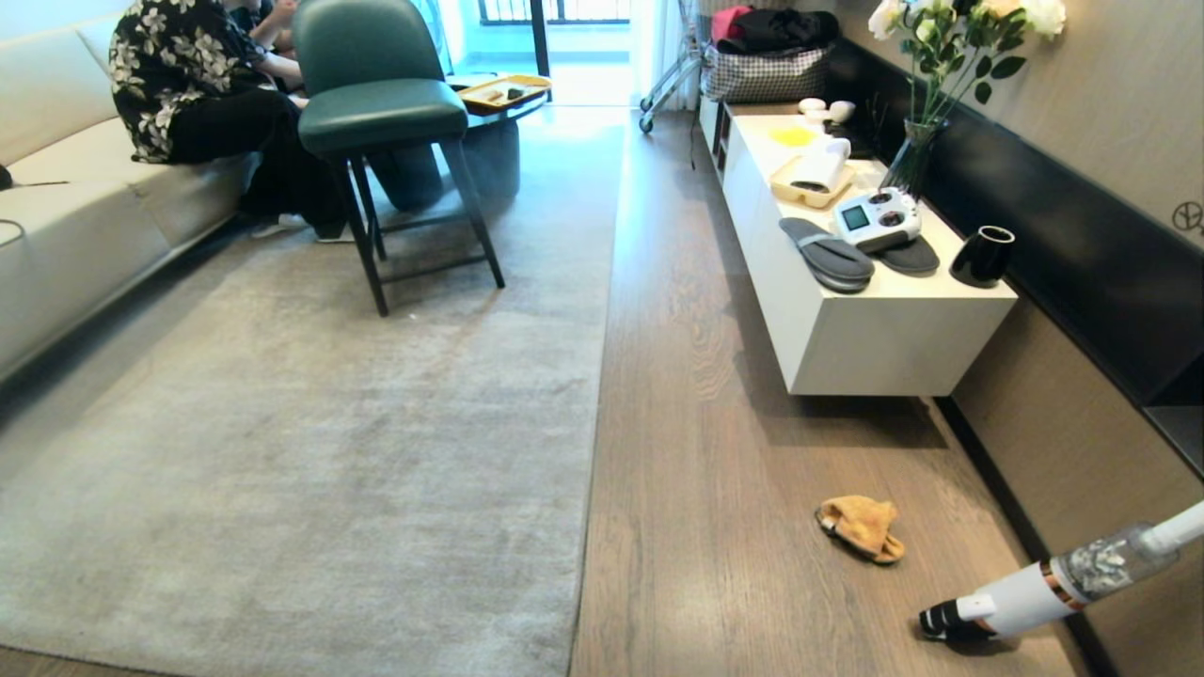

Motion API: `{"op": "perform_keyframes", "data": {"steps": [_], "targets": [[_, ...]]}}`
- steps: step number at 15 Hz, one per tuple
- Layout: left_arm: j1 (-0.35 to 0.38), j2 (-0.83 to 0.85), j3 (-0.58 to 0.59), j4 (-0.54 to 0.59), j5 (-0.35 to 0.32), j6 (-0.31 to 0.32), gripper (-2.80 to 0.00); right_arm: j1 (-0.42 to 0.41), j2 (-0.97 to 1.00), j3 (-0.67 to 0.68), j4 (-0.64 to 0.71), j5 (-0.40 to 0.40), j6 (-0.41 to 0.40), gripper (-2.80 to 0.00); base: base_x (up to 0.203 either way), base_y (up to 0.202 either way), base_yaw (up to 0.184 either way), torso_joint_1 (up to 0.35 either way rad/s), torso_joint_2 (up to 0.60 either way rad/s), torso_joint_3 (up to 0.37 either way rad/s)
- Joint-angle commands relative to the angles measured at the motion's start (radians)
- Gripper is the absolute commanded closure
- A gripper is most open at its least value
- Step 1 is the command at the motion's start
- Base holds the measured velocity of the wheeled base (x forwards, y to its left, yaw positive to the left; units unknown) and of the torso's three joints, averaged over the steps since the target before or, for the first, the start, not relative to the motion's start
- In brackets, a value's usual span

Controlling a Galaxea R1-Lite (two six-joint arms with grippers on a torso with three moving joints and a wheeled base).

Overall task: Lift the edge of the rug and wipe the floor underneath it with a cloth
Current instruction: Pick up the rag

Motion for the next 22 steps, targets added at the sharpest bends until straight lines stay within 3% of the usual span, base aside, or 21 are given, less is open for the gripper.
{"op": "perform_keyframes", "data": {"steps": [1, 22], "targets": [[0.001, 0.000, 0.000, 0.002, 0.000, 0.000, 0.00, -0.001, 0.001, 0.000, 0.002, 0.002, -0.001, 0.00, 0.000, 0.000, 0.000, 0.043, 0.04, 0.046], [0.000, 0.000, 0.000, 0.002, 0.000, -0.001, 0.00, 0.001, 0.001, 0.000, 0.002, 0.002, -0.001, 0.00, 0.000, 0.000, 0.000, 0.008, 0.01, 0.015]]}}
